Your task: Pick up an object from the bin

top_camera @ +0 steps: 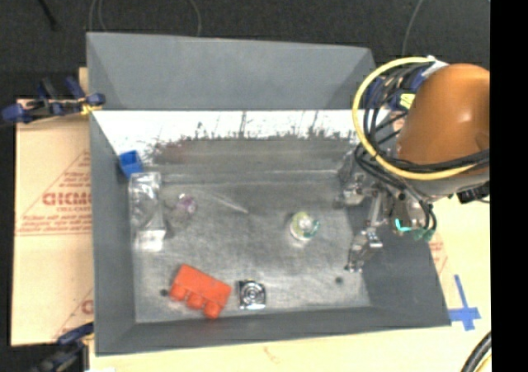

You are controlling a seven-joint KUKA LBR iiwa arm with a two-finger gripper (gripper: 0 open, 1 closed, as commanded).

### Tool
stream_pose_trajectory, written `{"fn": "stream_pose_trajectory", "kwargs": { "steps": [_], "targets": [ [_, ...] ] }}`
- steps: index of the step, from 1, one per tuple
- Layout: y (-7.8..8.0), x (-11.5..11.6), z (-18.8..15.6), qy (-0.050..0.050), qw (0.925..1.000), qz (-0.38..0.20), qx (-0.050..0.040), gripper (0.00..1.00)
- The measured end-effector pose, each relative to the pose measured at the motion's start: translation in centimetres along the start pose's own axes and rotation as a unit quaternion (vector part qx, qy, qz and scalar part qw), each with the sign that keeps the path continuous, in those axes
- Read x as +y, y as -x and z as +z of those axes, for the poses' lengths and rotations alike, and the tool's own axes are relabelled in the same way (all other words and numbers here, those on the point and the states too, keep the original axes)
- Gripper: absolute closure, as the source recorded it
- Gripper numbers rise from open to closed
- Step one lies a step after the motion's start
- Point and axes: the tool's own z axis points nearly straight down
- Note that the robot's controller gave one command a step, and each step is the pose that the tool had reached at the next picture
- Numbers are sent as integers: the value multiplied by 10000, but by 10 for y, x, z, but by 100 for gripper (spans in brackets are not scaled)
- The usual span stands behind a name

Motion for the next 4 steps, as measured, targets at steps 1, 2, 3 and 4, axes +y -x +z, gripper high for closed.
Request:
{"fn": "stream_pose_trajectory", "kwargs": {
  "steps": [1,2,3,4],
  "targets": [
    [78,73,94,18,9918,1280,-33,0],
    [21,-3,145,-15,10000,-5,-8,0],
    [6,52,155,-37,9917,-1277,-119,0],
    [-26,133,112,23,9966,-821,-52,0]
  ]
}}
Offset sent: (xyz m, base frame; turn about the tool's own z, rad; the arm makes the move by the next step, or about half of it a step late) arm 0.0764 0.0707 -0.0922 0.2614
